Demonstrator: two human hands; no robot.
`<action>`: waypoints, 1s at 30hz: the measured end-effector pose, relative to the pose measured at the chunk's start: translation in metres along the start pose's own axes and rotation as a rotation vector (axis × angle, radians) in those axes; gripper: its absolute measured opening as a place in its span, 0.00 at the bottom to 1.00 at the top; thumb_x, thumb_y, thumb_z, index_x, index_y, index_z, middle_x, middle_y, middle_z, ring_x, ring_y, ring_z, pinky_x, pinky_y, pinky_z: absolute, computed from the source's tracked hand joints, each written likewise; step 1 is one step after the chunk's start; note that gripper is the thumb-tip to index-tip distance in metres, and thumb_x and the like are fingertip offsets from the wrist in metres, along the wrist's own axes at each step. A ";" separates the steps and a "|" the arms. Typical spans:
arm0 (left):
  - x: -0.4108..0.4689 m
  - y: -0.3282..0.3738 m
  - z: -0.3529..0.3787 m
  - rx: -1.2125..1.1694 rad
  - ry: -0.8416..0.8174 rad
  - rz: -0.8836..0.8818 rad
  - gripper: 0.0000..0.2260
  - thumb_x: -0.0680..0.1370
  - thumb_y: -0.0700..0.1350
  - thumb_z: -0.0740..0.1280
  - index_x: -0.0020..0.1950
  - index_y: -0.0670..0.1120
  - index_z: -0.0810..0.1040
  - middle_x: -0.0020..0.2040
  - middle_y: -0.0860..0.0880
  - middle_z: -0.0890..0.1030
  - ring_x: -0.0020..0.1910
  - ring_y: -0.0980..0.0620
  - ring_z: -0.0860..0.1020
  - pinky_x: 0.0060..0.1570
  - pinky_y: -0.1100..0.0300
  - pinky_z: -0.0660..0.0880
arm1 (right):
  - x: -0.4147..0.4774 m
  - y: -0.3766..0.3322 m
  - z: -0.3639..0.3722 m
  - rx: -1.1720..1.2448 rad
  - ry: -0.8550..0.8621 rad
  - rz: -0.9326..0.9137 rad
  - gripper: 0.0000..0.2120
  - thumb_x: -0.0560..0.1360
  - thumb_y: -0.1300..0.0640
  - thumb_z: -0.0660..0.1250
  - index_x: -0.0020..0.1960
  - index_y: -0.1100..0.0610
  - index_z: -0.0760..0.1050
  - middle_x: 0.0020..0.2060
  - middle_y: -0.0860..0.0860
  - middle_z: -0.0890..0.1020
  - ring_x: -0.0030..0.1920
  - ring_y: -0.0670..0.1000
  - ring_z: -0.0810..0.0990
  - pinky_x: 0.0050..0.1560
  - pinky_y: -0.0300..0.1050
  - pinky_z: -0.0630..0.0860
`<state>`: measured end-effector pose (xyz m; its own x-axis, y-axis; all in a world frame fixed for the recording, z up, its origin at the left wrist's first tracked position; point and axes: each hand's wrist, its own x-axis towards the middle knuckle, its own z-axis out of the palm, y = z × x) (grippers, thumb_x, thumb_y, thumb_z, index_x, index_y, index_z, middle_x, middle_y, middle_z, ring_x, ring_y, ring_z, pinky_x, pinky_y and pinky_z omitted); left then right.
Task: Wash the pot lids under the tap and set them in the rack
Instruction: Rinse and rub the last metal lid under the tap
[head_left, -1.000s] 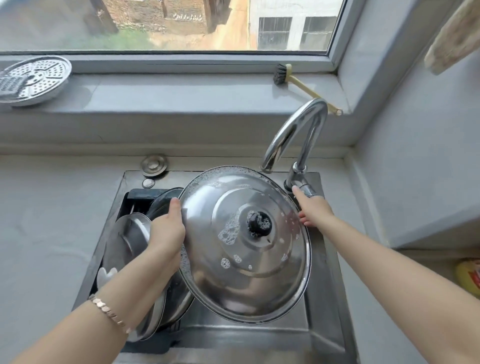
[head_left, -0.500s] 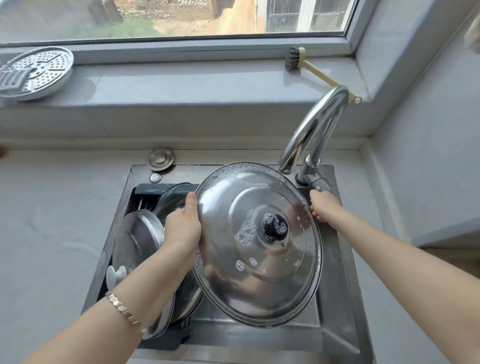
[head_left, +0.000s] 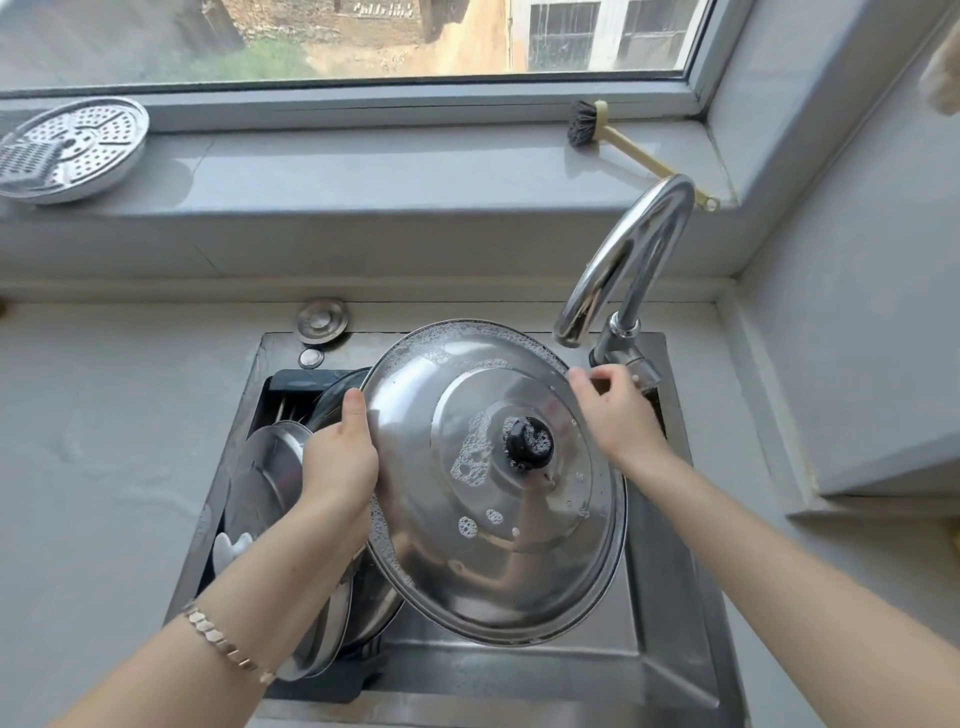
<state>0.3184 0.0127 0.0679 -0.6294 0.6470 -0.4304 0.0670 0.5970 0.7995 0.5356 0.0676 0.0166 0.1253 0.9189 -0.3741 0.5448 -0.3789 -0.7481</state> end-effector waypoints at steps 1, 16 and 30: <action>0.000 0.000 -0.001 -0.005 0.008 -0.002 0.23 0.80 0.56 0.55 0.32 0.42 0.68 0.31 0.49 0.67 0.31 0.51 0.64 0.30 0.59 0.59 | -0.017 -0.010 0.005 0.007 -0.150 -0.077 0.22 0.76 0.38 0.57 0.60 0.53 0.69 0.40 0.47 0.75 0.43 0.52 0.76 0.46 0.45 0.71; 0.001 -0.005 -0.014 -0.154 0.034 -0.046 0.22 0.80 0.58 0.56 0.33 0.44 0.69 0.34 0.50 0.71 0.37 0.49 0.69 0.33 0.58 0.64 | -0.034 -0.021 0.021 0.226 -0.245 -0.277 0.09 0.71 0.53 0.72 0.38 0.50 0.71 0.22 0.46 0.68 0.18 0.49 0.69 0.20 0.38 0.68; -0.015 -0.005 -0.007 -0.105 0.017 0.065 0.22 0.80 0.57 0.55 0.36 0.41 0.70 0.31 0.48 0.67 0.31 0.50 0.64 0.31 0.58 0.61 | -0.029 -0.018 0.026 -0.057 0.137 -0.225 0.19 0.79 0.49 0.57 0.31 0.53 0.66 0.30 0.50 0.72 0.36 0.55 0.73 0.37 0.46 0.66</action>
<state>0.3222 -0.0031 0.0730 -0.6397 0.6737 -0.3700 0.0267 0.5006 0.8652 0.5005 0.0446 0.0271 0.1052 0.9870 -0.1212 0.6169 -0.1604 -0.7705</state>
